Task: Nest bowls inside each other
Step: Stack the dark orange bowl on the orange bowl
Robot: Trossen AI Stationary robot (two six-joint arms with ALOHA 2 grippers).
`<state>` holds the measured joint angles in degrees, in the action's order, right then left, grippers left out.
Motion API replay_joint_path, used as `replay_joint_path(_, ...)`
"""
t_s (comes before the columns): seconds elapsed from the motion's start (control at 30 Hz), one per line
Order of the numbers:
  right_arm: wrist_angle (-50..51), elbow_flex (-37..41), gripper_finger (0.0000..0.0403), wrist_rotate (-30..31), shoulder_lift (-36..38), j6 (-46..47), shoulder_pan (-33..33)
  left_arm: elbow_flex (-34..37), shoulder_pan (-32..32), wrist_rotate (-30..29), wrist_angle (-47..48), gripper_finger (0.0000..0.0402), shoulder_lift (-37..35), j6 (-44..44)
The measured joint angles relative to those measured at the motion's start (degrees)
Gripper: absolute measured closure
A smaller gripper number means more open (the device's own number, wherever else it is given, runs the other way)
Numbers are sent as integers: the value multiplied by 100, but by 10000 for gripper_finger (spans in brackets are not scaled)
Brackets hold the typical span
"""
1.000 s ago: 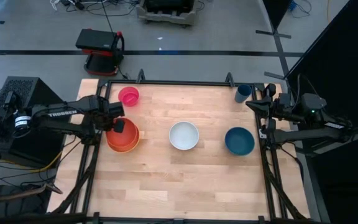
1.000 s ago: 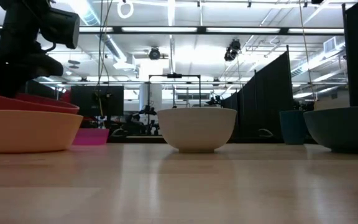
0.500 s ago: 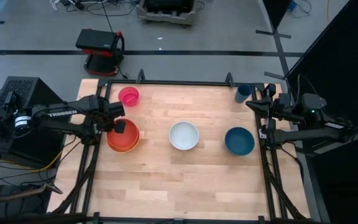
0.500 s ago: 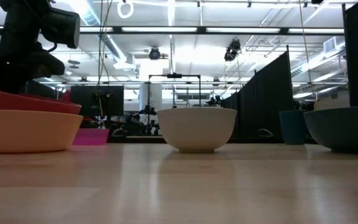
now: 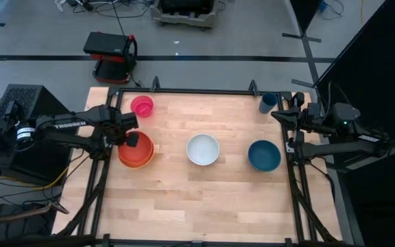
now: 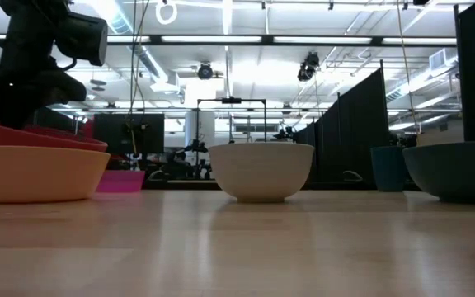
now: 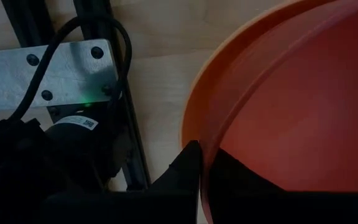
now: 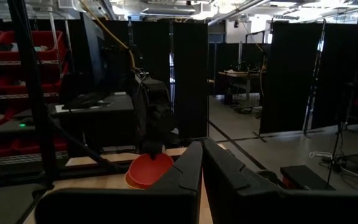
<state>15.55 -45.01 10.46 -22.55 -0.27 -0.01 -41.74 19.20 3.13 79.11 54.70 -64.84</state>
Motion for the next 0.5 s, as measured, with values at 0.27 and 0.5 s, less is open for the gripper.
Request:
replay_joint_path(0.27, 2, 1, 403, -2, -2, -1, 0, -19, 0, 53, -16, 345, 0, 103)
replay_joint_path(0.5, 1, 1, 403, -1, -2, -1, 0, -39, 0, 113, -37, 295, 0, 219)
